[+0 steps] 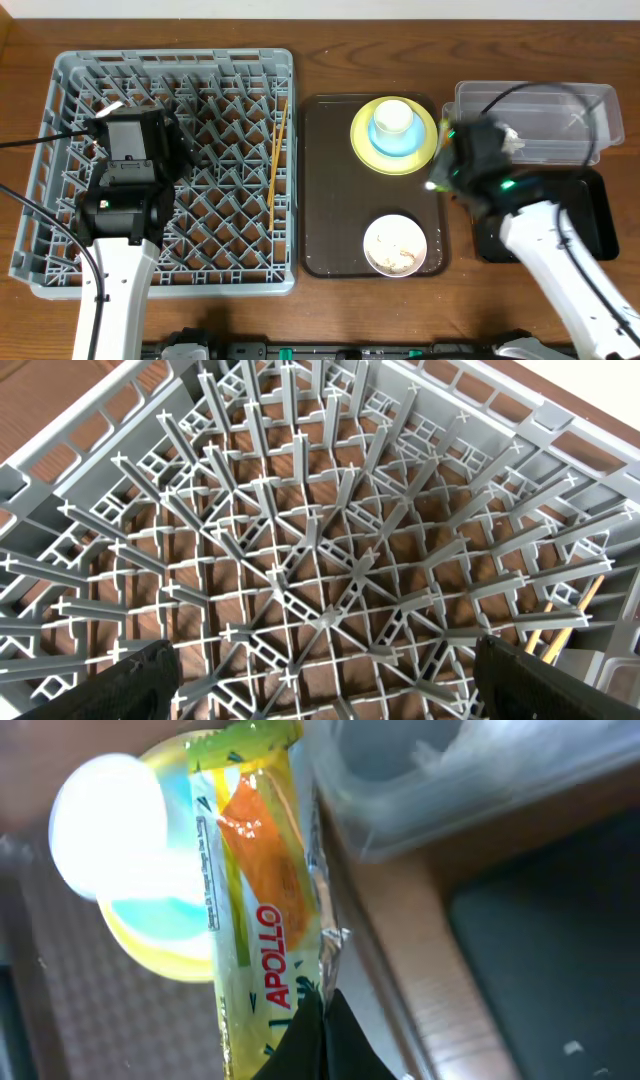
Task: Sort waste into correct bins and load items into the dishwasher rack
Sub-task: 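Carry the wrapper into the clear plastic bin and release it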
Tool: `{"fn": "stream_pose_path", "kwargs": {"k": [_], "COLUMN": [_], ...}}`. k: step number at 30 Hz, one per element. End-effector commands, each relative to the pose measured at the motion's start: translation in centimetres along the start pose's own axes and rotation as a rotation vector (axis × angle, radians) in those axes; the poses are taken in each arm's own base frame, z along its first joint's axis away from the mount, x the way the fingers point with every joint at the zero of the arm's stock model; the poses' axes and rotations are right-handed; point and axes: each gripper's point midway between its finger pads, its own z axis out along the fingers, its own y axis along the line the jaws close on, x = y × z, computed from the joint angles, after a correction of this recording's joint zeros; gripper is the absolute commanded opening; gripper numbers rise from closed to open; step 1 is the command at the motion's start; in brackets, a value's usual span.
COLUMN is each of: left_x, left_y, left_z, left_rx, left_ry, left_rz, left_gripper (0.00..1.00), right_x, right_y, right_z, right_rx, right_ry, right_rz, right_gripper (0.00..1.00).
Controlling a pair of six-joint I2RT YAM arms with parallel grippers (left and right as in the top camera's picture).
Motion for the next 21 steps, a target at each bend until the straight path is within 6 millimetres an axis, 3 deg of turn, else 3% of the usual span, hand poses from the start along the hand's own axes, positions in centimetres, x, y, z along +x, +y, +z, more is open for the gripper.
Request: {"fn": "stream_pose_path", "kwargs": {"k": [1, 4, 9, 13, 21], "left_x": [-0.9, -0.9, -0.9, -0.9, -0.9], "left_y": [-0.1, 0.0, -0.1, 0.0, 0.0], "left_z": [-0.5, -0.5, -0.5, -0.5, -0.5], "left_rx": [0.005, 0.005, 0.005, 0.004, 0.004], "left_ry": [-0.019, -0.020, -0.019, -0.019, -0.019], "left_rz": [-0.024, -0.024, -0.024, -0.024, -0.024], "left_gripper": [0.95, 0.95, 0.95, 0.95, 0.95], "right_x": [-4.1, -7.1, -9.7, -10.7, -11.3], "right_y": [-0.9, -2.8, -5.7, -6.7, -6.8], "right_z": [-2.0, -2.7, -1.7, 0.8, 6.9], "right_rx": [-0.004, 0.017, 0.057, 0.088, 0.105], "right_ry": [-0.062, -0.126, -0.176, -0.172, -0.154], "right_rz": [-0.029, 0.012, 0.076, 0.038, 0.000], "right_gripper": [0.01, 0.01, 0.01, 0.01, 0.04]}}
